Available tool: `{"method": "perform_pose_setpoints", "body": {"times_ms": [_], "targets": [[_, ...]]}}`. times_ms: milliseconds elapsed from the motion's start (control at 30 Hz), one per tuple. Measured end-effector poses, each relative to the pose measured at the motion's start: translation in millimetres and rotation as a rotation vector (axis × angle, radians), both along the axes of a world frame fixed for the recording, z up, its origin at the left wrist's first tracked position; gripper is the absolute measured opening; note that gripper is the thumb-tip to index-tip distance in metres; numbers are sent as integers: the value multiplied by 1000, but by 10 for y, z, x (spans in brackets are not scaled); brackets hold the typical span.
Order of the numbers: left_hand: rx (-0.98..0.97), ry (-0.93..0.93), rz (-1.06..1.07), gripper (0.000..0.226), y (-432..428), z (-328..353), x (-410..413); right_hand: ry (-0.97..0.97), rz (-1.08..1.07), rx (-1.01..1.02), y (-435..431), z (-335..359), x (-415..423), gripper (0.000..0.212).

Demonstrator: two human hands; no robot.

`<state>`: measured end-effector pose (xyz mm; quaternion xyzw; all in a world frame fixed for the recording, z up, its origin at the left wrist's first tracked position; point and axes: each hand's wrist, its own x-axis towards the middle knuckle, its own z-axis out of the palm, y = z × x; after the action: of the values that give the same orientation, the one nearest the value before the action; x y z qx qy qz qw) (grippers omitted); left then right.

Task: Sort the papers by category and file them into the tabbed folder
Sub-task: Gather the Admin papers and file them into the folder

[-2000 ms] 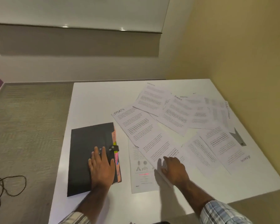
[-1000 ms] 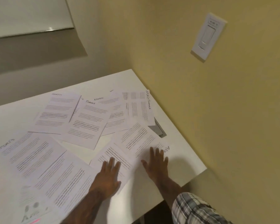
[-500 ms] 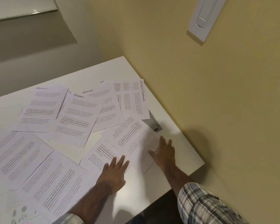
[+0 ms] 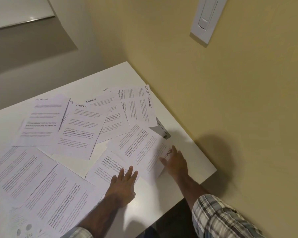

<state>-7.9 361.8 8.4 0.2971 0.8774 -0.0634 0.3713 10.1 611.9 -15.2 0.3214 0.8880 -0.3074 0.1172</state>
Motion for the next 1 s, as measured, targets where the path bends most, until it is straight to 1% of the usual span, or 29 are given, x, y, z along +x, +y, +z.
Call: {"method": "perform_pose_setpoints", "body": {"times_ms": [33, 100, 133, 167, 233, 267, 333, 367, 433, 500, 533, 600, 633, 700, 767, 800, 867, 900, 933, 967, 1000], "targets": [[2, 1, 11, 76, 9, -2, 9, 62, -84, -126, 6, 22, -26, 89], [15, 0, 36, 76, 22, -6, 24, 177, -332, -422, -8, 105, -56, 83], [24, -2, 51, 77, 29, -6, 26, 222, -464, -540, -31, 136, -54, 75], [33, -9, 68, 77, 37, -3, 25, 238, -559, -624, -70, 131, -41, 61], [48, -31, 101, 79, 61, 29, 22, 158, -587, -713, -233, 119, 24, 32], [51, -41, 111, 78, 73, 50, 20, 103, -555, -736, -328, 104, 64, 24], [61, -56, 128, 77, 87, 95, 16, 49, -482, -717, -478, 58, 112, 19], [77, -66, 147, 75, 87, 112, 1, 51, -446, -656, -528, 53, 111, 21], [149, -68, 211, 73, 65, 175, -54, 61, -388, -426, -555, 118, 83, 25], [285, 20, 254, 72, 11, 271, -149, 121, -344, -161, -495, 274, 55, 25], [371, 76, 280, 76, -24, 347, -209, 171, -308, -49, -447, 382, 37, 25], [542, 183, 340, 85, -110, 505, -357, 279, -190, 128, -298, 652, -33, 24], [614, 245, 354, 82, -155, 571, -448, 323, -112, 185, -193, 783, -89, 23], [723, 362, 366, 78, -242, 699, -656, 373, 78, 195, 33, 1118, -209, 20], [795, 421, 392, 88, -283, 891, -842, 380, 284, 101, 219, 1508, -329, 20], [826, 416, 423, 95, -285, 1000, -915, 357, 358, 45, 272, 1708, -398, 20], [869, 336, 516, 104, -296, 1219, -1008, 276, 444, -20, 305, 2053, -531, 16], [883, 284, 560, 104, -304, 1325, -1032, 251, 470, -33, 294, 2189, -589, 17], [902, 217, 601, 99, -332, 1412, -1043, 241, 490, -56, 271, 2309, -624, 19], [932, 118, 636, 89, -373, 1479, -1043, 242, 491, -109, 242, 2401, -648, 19], [966, -5, 665, 72, -415, 1530, -1027, 252, 465, -209, 207, 2464, -654, 17]]}}
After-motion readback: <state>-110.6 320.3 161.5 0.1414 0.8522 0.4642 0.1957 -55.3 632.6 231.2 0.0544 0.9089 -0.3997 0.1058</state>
